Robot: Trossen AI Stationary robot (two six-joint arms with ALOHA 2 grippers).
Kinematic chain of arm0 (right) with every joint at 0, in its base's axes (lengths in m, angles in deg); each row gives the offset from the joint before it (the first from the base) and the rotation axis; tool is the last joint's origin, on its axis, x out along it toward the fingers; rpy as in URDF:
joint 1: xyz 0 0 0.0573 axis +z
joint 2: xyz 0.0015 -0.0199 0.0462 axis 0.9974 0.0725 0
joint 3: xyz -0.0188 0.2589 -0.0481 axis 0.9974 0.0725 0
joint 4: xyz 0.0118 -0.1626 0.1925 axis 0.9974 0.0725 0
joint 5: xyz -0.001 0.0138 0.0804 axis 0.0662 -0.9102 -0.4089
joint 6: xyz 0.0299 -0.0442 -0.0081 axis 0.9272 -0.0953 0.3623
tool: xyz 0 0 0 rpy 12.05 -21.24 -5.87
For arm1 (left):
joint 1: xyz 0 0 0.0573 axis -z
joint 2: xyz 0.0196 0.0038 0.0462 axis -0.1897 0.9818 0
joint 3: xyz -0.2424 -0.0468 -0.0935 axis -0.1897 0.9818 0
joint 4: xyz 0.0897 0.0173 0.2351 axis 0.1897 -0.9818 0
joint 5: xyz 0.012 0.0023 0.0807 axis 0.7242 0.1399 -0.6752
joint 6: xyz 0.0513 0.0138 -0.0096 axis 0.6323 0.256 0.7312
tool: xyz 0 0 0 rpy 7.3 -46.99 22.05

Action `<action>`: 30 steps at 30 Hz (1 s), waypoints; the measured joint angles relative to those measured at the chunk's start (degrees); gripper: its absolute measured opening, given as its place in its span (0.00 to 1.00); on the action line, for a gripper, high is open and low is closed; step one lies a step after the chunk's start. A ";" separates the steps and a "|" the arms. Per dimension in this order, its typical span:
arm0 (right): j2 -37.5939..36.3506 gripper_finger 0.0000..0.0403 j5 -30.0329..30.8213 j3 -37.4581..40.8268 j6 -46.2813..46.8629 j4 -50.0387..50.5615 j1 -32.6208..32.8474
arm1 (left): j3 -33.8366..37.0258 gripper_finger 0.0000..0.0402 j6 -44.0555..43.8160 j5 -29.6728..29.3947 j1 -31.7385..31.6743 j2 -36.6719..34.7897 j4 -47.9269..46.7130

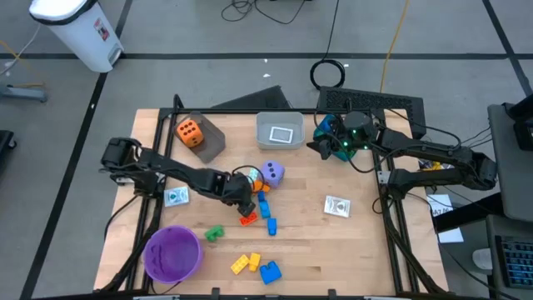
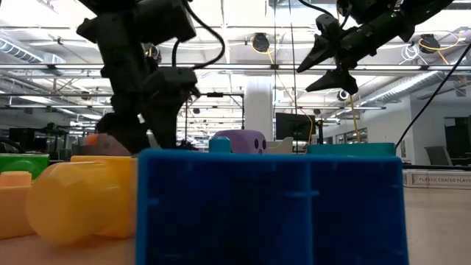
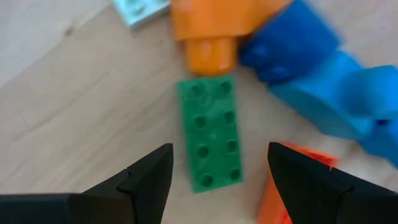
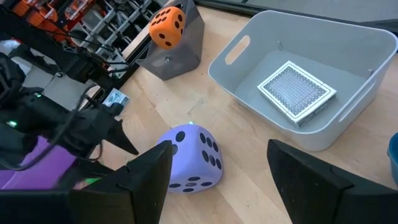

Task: Pick & Place Toys
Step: Put the dark green game piece into the blue bin

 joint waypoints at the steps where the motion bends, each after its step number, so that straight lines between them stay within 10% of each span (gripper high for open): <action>1: 0.00 0.64 0.00 0.00 0.00 0.01 0.00 | 0.00 0.67 -0.57 -0.21 0.00 0.33 -0.47; 30: 0.02 0.64 1.38 0.00 -1.61 0.25 0.00 | -0.11 0.63 5.28 -1.80 -1.84 2.83 -4.89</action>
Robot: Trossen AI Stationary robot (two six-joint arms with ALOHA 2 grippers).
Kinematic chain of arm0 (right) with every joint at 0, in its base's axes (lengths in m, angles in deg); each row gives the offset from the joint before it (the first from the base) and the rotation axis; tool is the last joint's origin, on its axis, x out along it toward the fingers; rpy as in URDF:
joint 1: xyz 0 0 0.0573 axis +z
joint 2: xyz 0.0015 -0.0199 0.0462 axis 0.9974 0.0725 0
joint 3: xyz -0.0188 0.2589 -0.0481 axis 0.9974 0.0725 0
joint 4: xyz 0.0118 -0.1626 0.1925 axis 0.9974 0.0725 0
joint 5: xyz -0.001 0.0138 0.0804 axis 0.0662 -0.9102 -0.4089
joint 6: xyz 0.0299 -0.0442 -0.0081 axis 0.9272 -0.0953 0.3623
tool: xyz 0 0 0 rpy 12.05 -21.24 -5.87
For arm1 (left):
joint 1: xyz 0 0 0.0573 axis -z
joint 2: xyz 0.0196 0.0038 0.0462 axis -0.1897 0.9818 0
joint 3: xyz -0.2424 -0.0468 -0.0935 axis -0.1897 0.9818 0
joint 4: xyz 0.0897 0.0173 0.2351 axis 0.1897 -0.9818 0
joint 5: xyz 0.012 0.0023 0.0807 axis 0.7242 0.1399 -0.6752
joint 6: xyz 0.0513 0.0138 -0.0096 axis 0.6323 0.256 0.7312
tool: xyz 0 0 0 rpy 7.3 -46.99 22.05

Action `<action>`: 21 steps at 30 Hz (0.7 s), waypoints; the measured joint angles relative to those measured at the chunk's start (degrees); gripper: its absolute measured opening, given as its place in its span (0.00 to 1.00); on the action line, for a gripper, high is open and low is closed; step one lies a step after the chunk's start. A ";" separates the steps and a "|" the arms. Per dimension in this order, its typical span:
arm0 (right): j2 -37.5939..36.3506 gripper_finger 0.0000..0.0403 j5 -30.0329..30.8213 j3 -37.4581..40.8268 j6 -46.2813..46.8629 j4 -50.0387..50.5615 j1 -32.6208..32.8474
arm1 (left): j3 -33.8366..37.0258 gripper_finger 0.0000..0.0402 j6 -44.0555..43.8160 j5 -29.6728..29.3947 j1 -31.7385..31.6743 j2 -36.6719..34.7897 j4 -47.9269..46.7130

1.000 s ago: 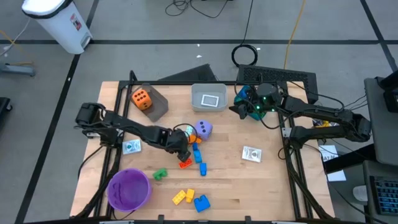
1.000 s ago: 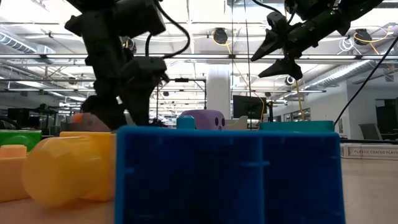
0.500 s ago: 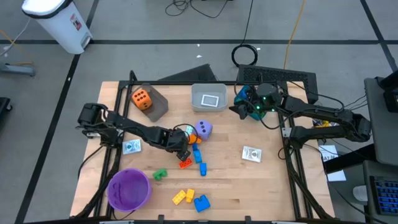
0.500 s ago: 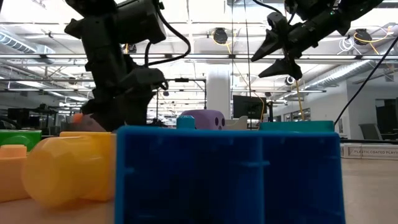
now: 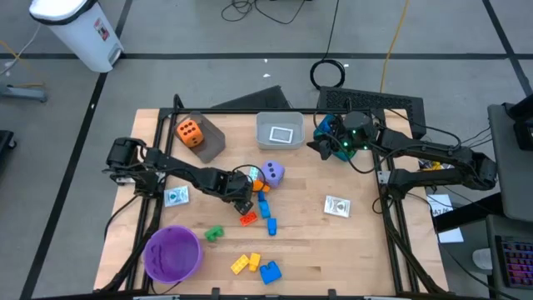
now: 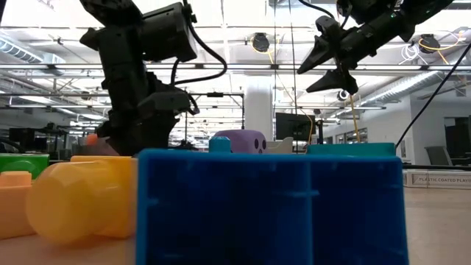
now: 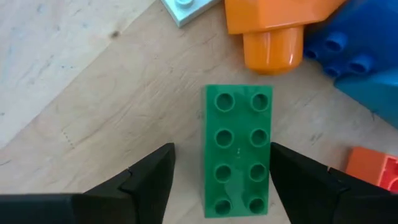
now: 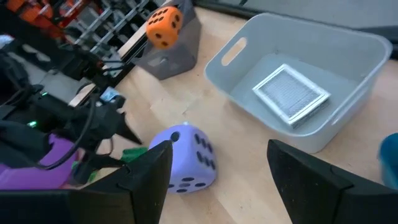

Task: Pick & Place Toys
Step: Put the dark green game piece into the blue bin

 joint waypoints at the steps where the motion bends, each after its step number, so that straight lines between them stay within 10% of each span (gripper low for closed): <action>1: 0.00 0.64 0.06 0.00 0.05 0.00 0.00 | 0.00 0.60 0.00 -0.02 0.00 0.00 -0.14; 7: 0.00 0.64 0.11 0.00 -0.02 -0.02 -0.02 | 0.00 0.37 0.00 -0.05 -0.06 0.00 -0.37; 21: 0.02 0.64 -3.38 0.00 9.64 -2.83 0.00 | -9.98 0.36 14.17 3.08 -3.22 -2.94 -3.03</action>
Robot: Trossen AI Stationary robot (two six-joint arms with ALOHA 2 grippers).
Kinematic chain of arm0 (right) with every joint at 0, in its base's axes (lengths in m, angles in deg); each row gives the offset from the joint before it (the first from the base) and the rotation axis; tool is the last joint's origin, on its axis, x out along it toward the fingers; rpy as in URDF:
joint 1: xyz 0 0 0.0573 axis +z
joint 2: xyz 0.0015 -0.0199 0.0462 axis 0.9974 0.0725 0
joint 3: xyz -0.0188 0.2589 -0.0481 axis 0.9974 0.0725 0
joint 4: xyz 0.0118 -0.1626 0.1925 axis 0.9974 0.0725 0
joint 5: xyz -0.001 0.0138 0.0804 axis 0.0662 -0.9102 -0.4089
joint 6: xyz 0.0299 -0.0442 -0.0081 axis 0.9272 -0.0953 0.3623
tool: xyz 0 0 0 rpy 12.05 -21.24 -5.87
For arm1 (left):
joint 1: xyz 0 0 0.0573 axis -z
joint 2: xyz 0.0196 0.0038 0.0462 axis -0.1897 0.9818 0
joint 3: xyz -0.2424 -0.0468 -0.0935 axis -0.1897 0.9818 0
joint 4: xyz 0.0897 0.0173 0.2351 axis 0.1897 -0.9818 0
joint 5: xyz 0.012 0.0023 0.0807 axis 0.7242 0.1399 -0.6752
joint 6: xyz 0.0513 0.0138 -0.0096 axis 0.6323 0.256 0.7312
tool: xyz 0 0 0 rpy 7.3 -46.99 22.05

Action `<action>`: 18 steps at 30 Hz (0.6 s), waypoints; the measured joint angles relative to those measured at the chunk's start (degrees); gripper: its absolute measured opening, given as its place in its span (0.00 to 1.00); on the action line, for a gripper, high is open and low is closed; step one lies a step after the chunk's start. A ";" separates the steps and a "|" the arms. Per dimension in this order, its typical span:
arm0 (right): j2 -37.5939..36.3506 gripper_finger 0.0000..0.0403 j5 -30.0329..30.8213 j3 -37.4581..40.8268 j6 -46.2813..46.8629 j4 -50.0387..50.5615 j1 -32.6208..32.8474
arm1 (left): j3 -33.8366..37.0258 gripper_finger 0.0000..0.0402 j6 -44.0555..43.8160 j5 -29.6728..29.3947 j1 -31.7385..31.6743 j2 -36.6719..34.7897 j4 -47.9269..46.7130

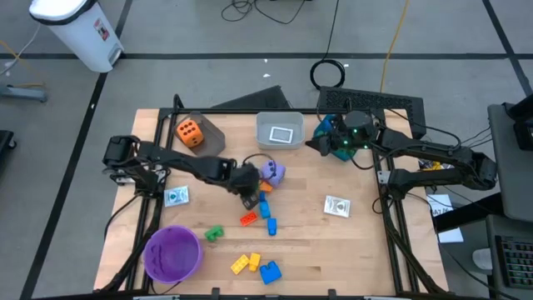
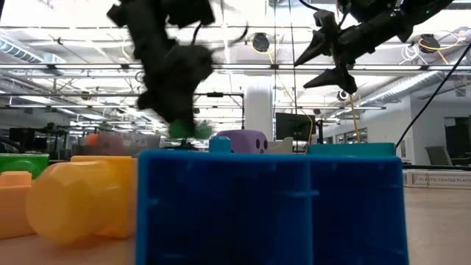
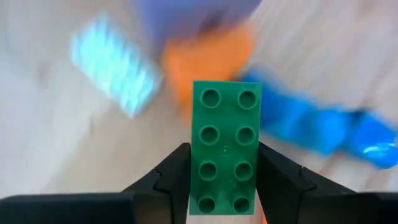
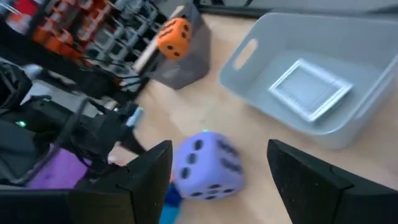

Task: Pick & Place Toys
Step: Put the dark green game piece into the blue bin

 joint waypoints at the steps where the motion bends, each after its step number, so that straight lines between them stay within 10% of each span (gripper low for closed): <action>1: 0.00 0.64 -0.95 0.02 2.11 -0.53 0.09 | -1.96 0.36 2.71 -0.98 -0.18 -0.32 -1.23; 18: 9.18 0.64 -6.04 0.02 24.27 -22.65 10.09 | -27.98 0.36 26.94 -11.07 -7.96 0.18 -16.32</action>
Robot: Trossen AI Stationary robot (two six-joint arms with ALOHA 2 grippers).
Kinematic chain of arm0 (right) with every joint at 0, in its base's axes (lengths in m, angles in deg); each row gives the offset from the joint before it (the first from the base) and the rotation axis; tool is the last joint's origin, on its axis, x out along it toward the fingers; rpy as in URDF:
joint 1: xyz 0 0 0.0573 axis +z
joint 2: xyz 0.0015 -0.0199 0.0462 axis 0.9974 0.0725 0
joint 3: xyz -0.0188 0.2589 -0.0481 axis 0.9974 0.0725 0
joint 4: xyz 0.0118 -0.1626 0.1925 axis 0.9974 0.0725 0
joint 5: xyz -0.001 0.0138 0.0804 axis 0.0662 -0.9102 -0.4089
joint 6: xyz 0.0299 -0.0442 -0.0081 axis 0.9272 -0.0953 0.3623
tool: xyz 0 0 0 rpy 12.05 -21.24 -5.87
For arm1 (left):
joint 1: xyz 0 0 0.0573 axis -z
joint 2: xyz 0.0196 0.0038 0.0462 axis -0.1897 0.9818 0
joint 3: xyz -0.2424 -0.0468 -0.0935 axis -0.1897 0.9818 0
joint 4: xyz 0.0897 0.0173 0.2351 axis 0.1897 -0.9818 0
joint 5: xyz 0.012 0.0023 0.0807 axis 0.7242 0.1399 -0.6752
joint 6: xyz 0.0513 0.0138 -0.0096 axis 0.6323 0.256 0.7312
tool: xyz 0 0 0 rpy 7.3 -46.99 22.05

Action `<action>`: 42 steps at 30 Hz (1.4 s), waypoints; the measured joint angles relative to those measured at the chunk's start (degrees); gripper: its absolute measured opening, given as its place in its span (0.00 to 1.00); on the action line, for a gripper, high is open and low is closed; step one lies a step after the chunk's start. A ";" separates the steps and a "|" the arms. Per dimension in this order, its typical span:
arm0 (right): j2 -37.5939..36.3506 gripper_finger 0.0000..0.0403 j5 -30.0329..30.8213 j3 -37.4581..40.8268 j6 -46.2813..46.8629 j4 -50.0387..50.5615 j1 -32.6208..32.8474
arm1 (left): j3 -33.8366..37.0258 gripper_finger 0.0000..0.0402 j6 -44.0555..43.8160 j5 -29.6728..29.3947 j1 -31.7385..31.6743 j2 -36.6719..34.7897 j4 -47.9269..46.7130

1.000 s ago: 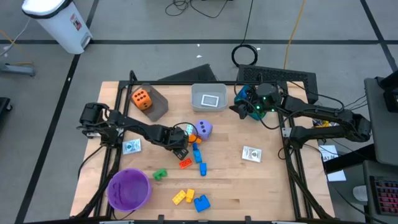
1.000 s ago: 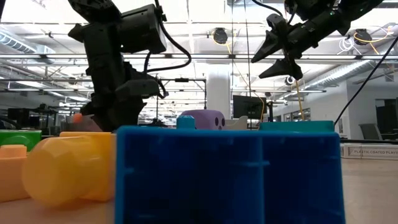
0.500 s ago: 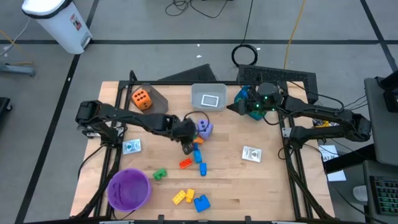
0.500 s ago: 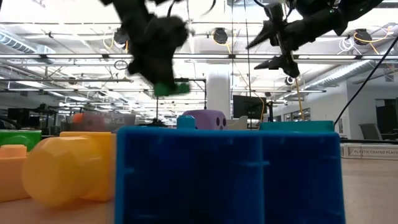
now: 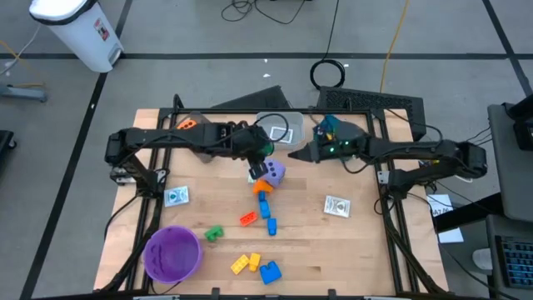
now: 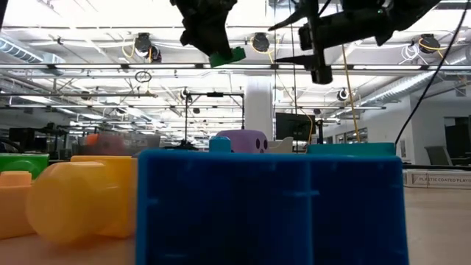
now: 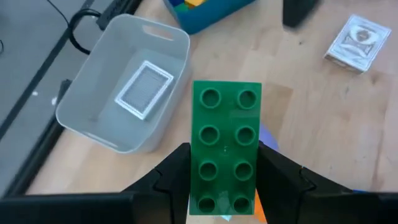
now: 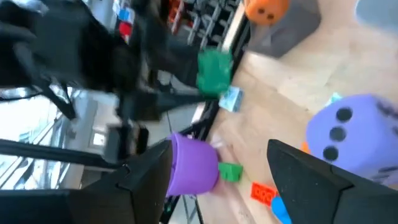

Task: Pick & Place Toys
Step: Put the dark green game piece into the blue bin

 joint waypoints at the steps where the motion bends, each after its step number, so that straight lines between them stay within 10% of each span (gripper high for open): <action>1: 1.23 0.64 0.02 0.00 0.56 -1.74 0.39 | -0.21 0.36 0.65 -0.04 -0.03 0.26 -0.05; 24: 18.46 0.62 -1.47 -0.02 9.68 -25.60 0.48 | -0.53 0.36 5.88 1.62 1.76 0.94 -0.34; 36: 18.09 0.27 -1.29 -0.07 7.72 -25.97 0.77 | -0.49 0.37 5.78 2.35 1.76 0.96 0.06; 42: 18.45 0.15 -1.67 0.07 7.59 -24.19 0.77 | -0.65 0.53 5.21 2.66 1.76 0.81 3.47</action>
